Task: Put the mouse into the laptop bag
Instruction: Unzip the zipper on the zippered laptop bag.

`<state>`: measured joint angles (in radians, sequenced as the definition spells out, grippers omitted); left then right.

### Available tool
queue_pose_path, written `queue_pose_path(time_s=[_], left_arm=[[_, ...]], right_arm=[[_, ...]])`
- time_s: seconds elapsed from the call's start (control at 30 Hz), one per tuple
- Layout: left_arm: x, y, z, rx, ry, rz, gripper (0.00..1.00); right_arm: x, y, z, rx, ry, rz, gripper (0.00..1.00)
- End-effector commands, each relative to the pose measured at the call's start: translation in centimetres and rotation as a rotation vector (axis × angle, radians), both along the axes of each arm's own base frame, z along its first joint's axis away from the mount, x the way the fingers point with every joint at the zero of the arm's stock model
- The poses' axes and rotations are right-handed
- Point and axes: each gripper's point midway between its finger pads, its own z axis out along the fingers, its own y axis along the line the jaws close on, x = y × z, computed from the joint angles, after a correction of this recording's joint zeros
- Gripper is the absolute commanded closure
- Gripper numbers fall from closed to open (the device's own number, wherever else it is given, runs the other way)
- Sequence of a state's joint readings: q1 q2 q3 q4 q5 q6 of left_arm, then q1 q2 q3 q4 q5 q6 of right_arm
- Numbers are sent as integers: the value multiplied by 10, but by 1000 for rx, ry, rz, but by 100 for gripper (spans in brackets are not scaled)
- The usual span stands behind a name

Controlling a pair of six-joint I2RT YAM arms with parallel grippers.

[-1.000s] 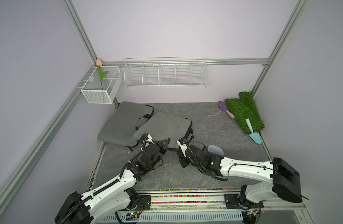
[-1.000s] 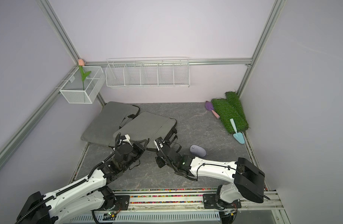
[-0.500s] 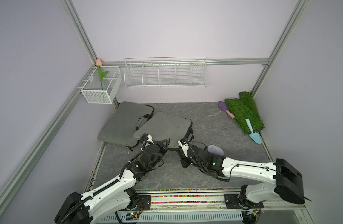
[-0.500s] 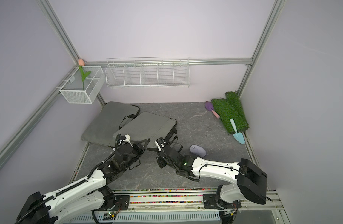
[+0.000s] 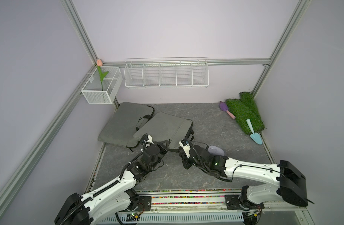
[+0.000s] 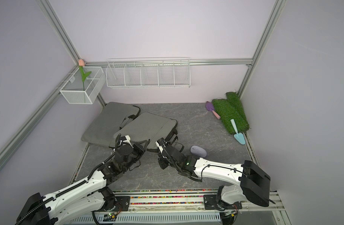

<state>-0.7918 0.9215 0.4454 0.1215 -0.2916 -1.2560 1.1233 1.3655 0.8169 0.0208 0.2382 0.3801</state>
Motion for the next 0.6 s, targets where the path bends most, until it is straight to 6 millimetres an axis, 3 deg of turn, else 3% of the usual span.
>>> queue_pose_path(time_s=[0.0,0.33,0.57], left_arm=[[8,11,33,-59,-108,67,100],[4,15,43,-64,-135,65,100],[4,16,43,-69,-130,67,100]], right_arm=[[3,-9,-6,-30,8,-19,94],[34,-47,-30,-102,41,-158,94],[41,-59,-25,-155,1,-206,94]])
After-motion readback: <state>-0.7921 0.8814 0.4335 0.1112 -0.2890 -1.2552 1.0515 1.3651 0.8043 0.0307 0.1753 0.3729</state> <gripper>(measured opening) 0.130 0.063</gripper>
